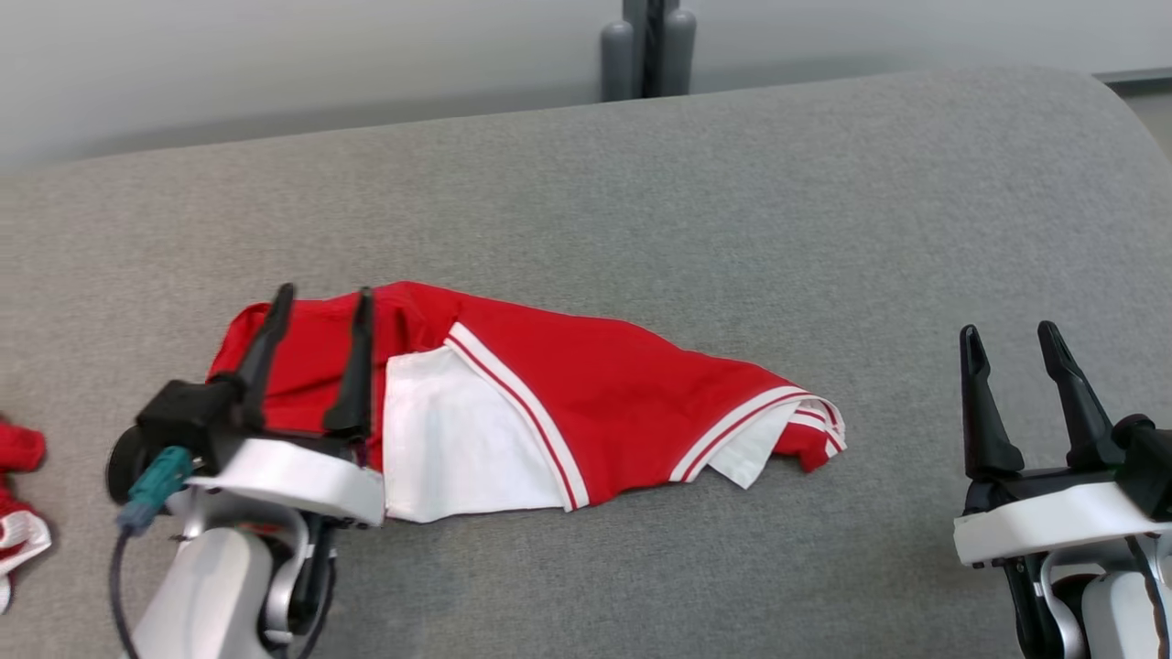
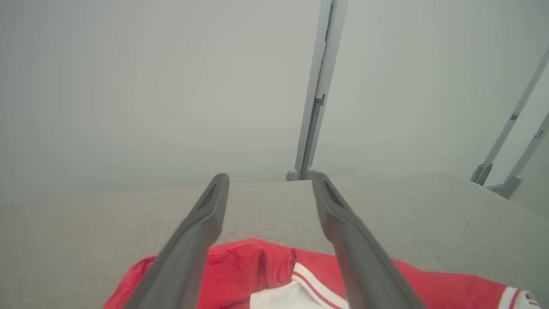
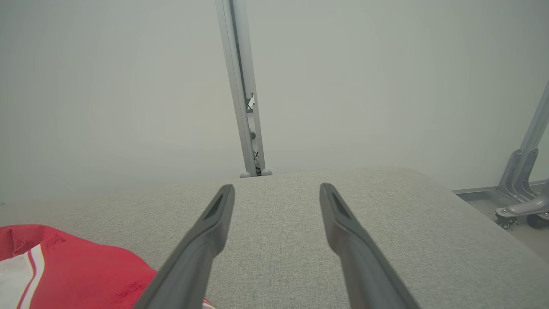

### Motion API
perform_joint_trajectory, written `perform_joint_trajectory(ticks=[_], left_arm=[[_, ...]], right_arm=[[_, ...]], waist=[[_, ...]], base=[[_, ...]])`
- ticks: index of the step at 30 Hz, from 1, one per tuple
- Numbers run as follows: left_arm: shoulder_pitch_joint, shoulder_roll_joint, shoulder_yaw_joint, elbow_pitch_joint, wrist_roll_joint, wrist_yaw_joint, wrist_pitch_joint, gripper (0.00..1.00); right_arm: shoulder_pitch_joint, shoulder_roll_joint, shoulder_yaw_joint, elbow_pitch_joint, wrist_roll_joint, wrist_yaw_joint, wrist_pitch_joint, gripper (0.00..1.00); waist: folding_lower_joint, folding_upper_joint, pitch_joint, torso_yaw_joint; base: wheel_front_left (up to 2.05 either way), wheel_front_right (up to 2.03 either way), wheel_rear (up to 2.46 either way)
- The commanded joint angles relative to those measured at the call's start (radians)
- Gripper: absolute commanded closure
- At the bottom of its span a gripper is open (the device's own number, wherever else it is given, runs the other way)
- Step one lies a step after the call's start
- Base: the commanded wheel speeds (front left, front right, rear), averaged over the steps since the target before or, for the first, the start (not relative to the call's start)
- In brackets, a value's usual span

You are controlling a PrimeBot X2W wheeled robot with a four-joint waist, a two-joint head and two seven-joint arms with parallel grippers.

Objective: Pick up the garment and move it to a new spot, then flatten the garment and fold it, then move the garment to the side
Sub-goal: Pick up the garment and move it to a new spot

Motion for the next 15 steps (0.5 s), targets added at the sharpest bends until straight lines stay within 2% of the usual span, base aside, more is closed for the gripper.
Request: perform_joint_trajectory(ticks=[1, 10, 15], left_arm=[[0.013, 0.009, 0.008, -0.002, -0.006, 0.009, -0.003, 0.0], [0.128, 0.068, 0.097, -0.03, -0.049, 0.028, -0.038, 0.0], [0.188, 0.08, 0.082, -0.064, -0.035, 0.039, -0.025, 0.0]], right_arm=[[0.013, -0.007, 0.0, -0.005, -0.002, 0.0, 0.009, 0.0], [0.059, -0.037, 0.037, -0.033, -0.017, 0.0, 0.05, 0.0], [0.087, -0.045, 0.059, -0.039, -0.016, 0.0, 0.064, 0.0]], waist=[[0.0, 0.0, -0.016, 0.017], [0.0, 0.0, -0.083, 0.058], [0.0, 0.0, -0.117, 0.057]], base=[[0.0, 0.0, 0.0], [0.0, 0.0, 0.0], [0.0, 0.0, 0.0]])
